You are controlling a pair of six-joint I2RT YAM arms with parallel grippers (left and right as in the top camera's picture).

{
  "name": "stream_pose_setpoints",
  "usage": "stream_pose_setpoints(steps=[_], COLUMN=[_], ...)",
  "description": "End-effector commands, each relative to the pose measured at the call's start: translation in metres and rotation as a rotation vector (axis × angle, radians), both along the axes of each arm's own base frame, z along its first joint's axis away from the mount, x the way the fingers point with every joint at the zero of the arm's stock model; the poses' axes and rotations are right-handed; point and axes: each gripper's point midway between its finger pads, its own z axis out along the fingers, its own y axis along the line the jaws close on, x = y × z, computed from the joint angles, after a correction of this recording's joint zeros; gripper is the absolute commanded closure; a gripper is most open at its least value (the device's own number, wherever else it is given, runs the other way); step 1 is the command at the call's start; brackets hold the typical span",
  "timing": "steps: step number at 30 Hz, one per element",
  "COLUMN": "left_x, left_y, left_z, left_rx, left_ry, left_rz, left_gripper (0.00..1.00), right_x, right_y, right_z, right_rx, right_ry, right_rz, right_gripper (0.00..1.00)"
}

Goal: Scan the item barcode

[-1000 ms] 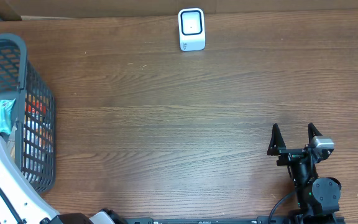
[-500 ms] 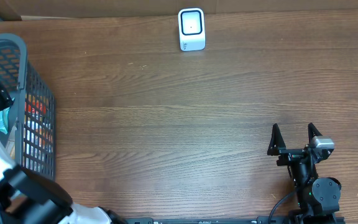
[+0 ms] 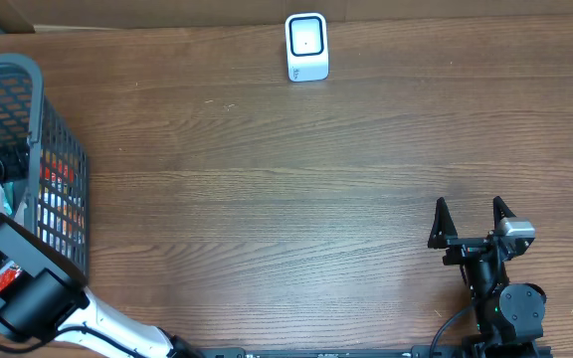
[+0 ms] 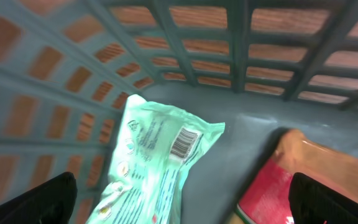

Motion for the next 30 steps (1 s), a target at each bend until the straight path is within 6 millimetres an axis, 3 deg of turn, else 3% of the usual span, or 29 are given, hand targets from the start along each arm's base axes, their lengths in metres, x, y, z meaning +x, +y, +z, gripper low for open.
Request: stream_pose_setpoints(steps=[1,9,21,30], left_x=[-0.002,-0.005,-0.014,-0.017], left_y=[0.008,0.017,0.038,0.038], left_z=[-0.018,-0.046,-0.041,-0.046], left_rx=[0.014,0.030,0.060,0.060], left_ry=[0.042,0.100,0.069,0.091], left_rz=[-0.012,-0.012,0.023,-0.037], left_gripper=[0.00,0.00,0.00,0.04], right_x=[0.000,0.000,0.000,0.000], right_y=[0.000,0.000,0.000,0.000], right_z=[-0.002,-0.002,-0.002,-0.002], right_rx=[-0.004,-0.004,-0.004,-0.004], right_ry=[-0.004,-0.004,-0.004,-0.004], right_rz=[-0.002,-0.002,-0.002,-0.002], right_gripper=[0.00,0.00,0.00,0.00])
